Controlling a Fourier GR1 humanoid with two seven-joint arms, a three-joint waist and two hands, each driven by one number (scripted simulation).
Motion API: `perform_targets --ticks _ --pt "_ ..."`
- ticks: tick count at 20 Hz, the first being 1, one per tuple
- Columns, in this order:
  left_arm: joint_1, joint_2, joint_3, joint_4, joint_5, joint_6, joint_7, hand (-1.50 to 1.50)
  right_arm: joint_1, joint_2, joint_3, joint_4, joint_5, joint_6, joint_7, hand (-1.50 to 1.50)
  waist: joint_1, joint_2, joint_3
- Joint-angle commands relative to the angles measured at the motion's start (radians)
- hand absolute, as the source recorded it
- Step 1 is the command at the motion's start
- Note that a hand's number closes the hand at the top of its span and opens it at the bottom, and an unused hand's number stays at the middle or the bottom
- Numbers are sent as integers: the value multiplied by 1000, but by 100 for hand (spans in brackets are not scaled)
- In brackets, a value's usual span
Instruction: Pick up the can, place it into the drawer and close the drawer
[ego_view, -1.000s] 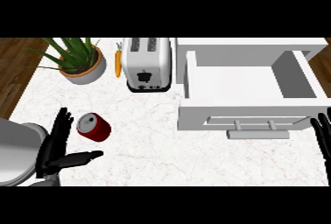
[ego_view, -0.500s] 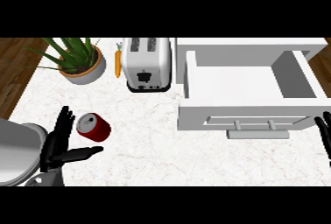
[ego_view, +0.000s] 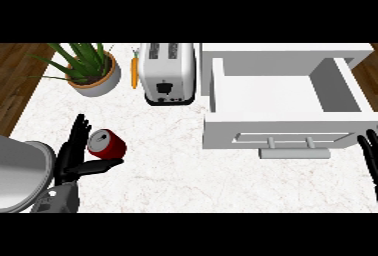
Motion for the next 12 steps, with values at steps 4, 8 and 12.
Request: perform_targets --ticks 4,8,12 --pt "-104 -28 -4 184 -8 36 -95 -150 -63 -3 -12 15 9 -19 32 -150 -1 1 0" --pt "-64 -24 -31 105 6 11 -44 -150 16 23 -2 -78 -11 4 78 -150 0 0 0" --pt "-123 -10 -35 68 24 -2 38 -150 -34 14 -6 -46 -8 -7 92 -150 3 -1 0"
